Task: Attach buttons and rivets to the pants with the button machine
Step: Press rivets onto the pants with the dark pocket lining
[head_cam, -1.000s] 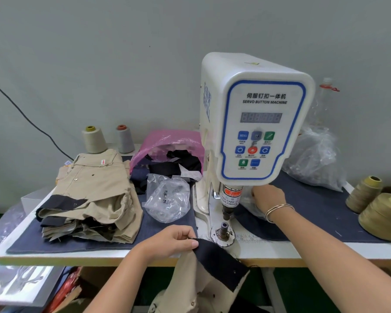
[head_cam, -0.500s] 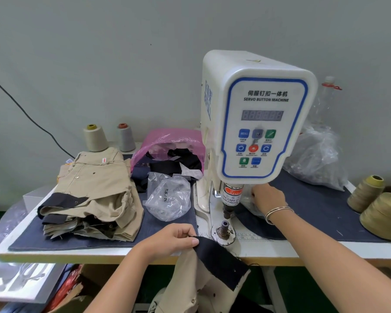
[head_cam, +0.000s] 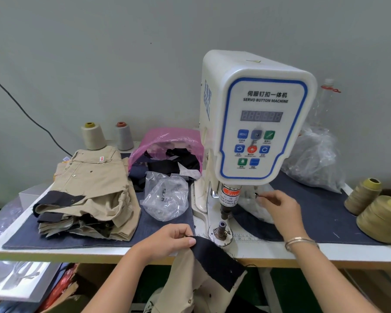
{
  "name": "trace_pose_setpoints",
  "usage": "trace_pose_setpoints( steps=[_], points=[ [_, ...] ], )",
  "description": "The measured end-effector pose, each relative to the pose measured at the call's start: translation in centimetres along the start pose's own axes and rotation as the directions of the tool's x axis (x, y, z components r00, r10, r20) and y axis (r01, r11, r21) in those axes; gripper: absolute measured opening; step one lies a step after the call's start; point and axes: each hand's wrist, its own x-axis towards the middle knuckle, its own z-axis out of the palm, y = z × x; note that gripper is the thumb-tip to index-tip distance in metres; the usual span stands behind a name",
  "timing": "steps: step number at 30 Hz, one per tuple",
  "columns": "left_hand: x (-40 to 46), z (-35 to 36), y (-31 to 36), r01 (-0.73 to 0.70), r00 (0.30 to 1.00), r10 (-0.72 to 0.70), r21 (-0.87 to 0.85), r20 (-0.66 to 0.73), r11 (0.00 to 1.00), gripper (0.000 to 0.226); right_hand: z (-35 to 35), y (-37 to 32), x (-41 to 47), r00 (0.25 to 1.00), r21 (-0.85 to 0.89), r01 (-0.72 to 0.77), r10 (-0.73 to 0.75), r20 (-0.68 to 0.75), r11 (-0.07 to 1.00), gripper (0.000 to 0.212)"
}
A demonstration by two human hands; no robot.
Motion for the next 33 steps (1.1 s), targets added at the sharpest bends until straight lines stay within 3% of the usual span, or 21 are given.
trace_pose_setpoints(
  steps=[2,4,7,11,20,27,30,33],
  points=[
    [-0.1,-0.1,0.0,-0.006,1.0,0.006,0.0,-0.002,1.0,0.024,1.2,-0.4,-2.7,0.981,0.27,-0.188,0.165,0.106,0.944,0.008],
    [-0.1,0.0,0.0,-0.011,1.0,0.011,-0.003,-0.002,1.0,0.021,2.9,-0.8,-5.0,0.911,0.434,-0.395,0.285,0.297,0.81,0.005],
    [-0.1,0.2,0.0,0.0,1.0,0.0,-0.012,-0.015,1.0,0.02,4.7,-1.6,-6.9,0.782,0.528,-0.618,0.39,0.486,0.582,0.003],
    [-0.1,0.2,0.0,-0.001,1.0,0.001,-0.012,-0.017,1.0,0.023,5.7,-2.5,-7.6,0.663,0.54,-0.748,0.457,0.593,0.384,0.006],
    [-0.2,0.1,0.1,0.006,1.0,-0.006,-0.012,-0.01,1.0,0.027,5.6,-3.4,-7.5,0.533,0.622,-0.782,0.48,0.697,-0.035,0.015],
    [-0.2,0.1,0.3,0.006,1.0,-0.006,0.007,-0.017,1.0,0.026,5.3,-4.3,-7.9,0.493,0.606,-0.755,0.392,0.776,-0.251,0.019],
    [-0.3,0.1,0.4,0.013,1.0,-0.013,0.009,-0.018,1.0,0.024,5.5,-4.6,-8.4,0.512,0.624,-0.723,0.377,0.772,-0.295,0.026],
    [-0.3,0.2,0.3,0.013,1.0,-0.013,0.016,-0.026,1.0,0.023,5.9,-4.8,-9.5,0.594,0.689,-0.674,0.361,0.719,-0.265,0.032]
  ],
)
